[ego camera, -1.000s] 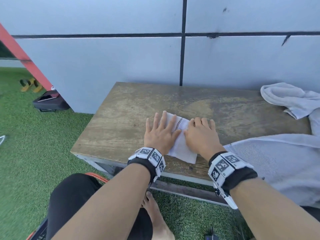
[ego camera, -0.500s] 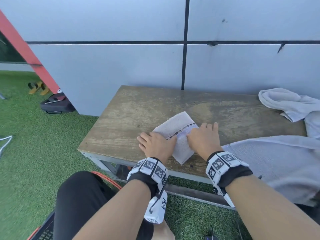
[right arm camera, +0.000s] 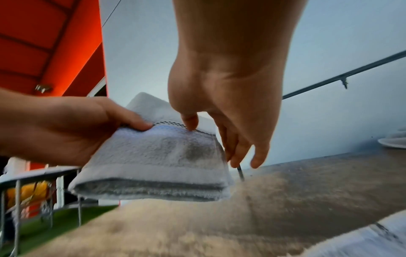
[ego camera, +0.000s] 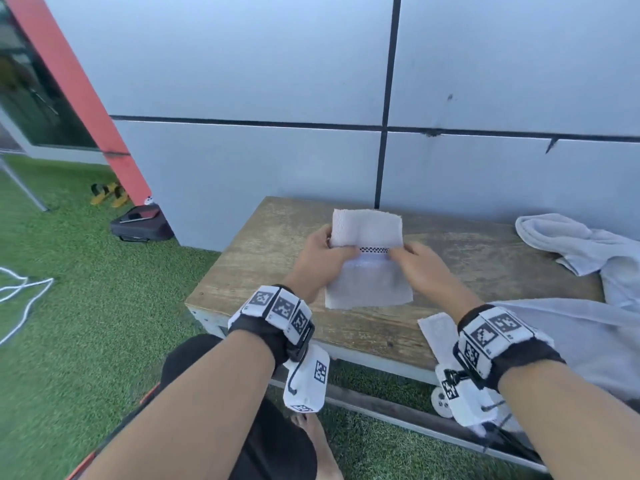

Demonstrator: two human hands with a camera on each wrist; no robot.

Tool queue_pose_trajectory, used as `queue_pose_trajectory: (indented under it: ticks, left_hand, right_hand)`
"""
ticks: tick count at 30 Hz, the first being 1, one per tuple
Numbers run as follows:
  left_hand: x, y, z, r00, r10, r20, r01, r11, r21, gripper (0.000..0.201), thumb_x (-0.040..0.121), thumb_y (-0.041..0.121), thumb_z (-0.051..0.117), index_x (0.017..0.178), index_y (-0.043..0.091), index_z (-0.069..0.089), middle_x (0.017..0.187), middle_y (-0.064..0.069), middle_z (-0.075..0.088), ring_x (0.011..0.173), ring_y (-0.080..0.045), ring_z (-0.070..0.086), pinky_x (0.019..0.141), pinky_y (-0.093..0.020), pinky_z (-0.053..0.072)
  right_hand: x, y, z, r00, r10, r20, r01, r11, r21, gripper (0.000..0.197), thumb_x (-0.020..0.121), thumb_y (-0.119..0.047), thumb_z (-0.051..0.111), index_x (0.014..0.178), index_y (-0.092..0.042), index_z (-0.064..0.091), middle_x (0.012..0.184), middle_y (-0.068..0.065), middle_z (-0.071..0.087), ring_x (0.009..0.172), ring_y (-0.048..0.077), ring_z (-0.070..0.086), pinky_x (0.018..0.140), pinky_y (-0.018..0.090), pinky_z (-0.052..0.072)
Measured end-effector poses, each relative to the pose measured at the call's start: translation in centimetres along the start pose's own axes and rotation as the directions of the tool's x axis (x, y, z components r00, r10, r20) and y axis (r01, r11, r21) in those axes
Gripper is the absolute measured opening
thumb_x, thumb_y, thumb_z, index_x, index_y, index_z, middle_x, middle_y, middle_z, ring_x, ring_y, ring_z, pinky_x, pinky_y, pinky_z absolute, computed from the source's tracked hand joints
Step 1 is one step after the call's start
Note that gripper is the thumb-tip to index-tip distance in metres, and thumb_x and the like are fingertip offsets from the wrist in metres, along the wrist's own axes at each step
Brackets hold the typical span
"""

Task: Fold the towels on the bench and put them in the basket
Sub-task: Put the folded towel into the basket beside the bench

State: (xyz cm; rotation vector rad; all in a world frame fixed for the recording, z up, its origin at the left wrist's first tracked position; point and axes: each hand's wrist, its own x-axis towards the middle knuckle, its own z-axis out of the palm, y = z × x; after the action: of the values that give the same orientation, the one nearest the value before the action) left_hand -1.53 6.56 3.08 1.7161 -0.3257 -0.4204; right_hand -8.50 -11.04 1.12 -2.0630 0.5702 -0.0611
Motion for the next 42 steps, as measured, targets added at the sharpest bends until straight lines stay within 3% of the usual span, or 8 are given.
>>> queue_pose_trajectory:
  ticks: [5,11,17,21,27,32,36,42]
  left_hand:
    - [-2.3,3.1,-4.1,0.995,0.101,0.009,-0.100,0.992,-0.073,0.047,0.072,0.019,0.075,0.117,0.012,0.064,0.117,-0.017,0.070,0.107,-0.032,0.069,0.092,-0.050,0.055]
    - [-7.1,5.0,-10.4,0.959,0.121,-0.255,-0.135,0.990,-0.039,0.051,0.075,0.024,0.084,0.114,0.006,0.057,0.092,-0.012,0.068,0.080,-0.024,0.068,0.077,-0.045,0.056]
    - [-14.8,4.1,-17.9,0.877,0.113,-0.467,-0.131,0.991,-0.008,0.036,0.082,0.036,0.080,0.105,0.019,0.058,0.101,-0.008,0.070,0.090,-0.030,0.072,0.084,-0.050,0.059]
    - [-18.6,2.3,-21.7,0.838,0.091,-0.538,-0.110,0.994,-0.003,0.027,0.089,0.029,0.075,0.107,0.020,0.058,0.109,-0.013,0.072,0.099,-0.033,0.071,0.087,-0.055,0.058]
    - [-19.5,-2.7,-27.2,0.815,-0.026,-0.579,-0.004,0.999,-0.050,0.030,0.092,0.030,0.071,0.118,0.027,0.056,0.112,-0.007,0.073,0.101,-0.028,0.072,0.085,-0.052,0.059]
    - [-18.9,-11.5,-30.2,0.802,-0.202,-0.562,0.152,0.979,-0.136,0.035,0.097,0.024,0.065,0.128,0.025,0.050,0.116,-0.004,0.072,0.099,-0.022,0.073,0.085,-0.045,0.060]
    - [-18.4,-20.1,-31.5,0.772,-0.390,-0.501,0.289,0.918,-0.271,0.043,0.093,0.006,0.067,0.127,0.024,0.049,0.114,-0.010,0.072,0.100,-0.028,0.073,0.090,-0.052,0.058]
    - [-18.3,-31.4,-31.1,0.656,-0.573,-0.491,0.499,0.818,-0.287,0.044,0.083,0.016,0.078,0.113,0.034,0.051,0.110,-0.006,0.072,0.096,-0.027,0.073,0.084,-0.051,0.060]
  right_hand:
    - [-2.0,-4.4,-0.1,0.995,-0.084,0.052,0.064,0.949,0.309,0.022,0.089,-0.034,0.062,0.102,-0.018,0.071,0.093,-0.003,0.073,0.085,0.018,0.068,0.075,0.032,0.048]
    - [-4.5,-9.8,3.4,0.951,-0.289,0.109,0.237,0.909,0.344,0.031,0.094,-0.028,0.065,0.124,-0.026,0.057,0.117,-0.004,0.068,0.104,0.016,0.067,0.088,0.042,0.056]
    - [-7.7,-15.1,8.8,0.817,-0.515,0.259,0.465,0.854,0.233,0.032,0.096,-0.033,0.063,0.126,-0.028,0.053,0.121,-0.009,0.066,0.101,0.010,0.067,0.083,0.035,0.056]
    - [-8.5,-17.6,13.2,0.729,-0.574,0.374,0.523,0.819,0.236,0.029,0.097,-0.025,0.062,0.124,-0.021,0.053,0.107,-0.009,0.066,0.088,-0.001,0.064,0.064,0.015,0.050]
    - [-6.7,-18.1,20.9,0.662,-0.506,0.553,0.456,0.857,0.239,0.024,0.098,-0.014,0.059,0.101,-0.037,0.054,0.112,0.001,0.070,0.104,0.020,0.068,0.090,0.048,0.056]
    - [-4.3,-15.1,28.7,0.590,-0.425,0.686,0.524,0.848,0.075,0.029,0.095,-0.023,0.060,0.121,-0.035,0.053,0.113,-0.011,0.069,0.102,0.012,0.068,0.088,0.041,0.057]
    - [-2.7,-11.2,34.6,0.579,-0.327,0.747,0.536,0.843,-0.045,0.016,0.096,-0.025,0.060,0.109,-0.028,0.051,0.105,-0.002,0.068,0.096,0.017,0.068,0.086,0.042,0.055]
    - [-0.6,-4.6,42.3,0.546,-0.126,0.828,0.509,0.835,-0.209,0.035,0.095,-0.029,0.061,0.122,-0.029,0.039,0.108,0.000,0.066,0.096,0.019,0.065,0.090,0.041,0.051]
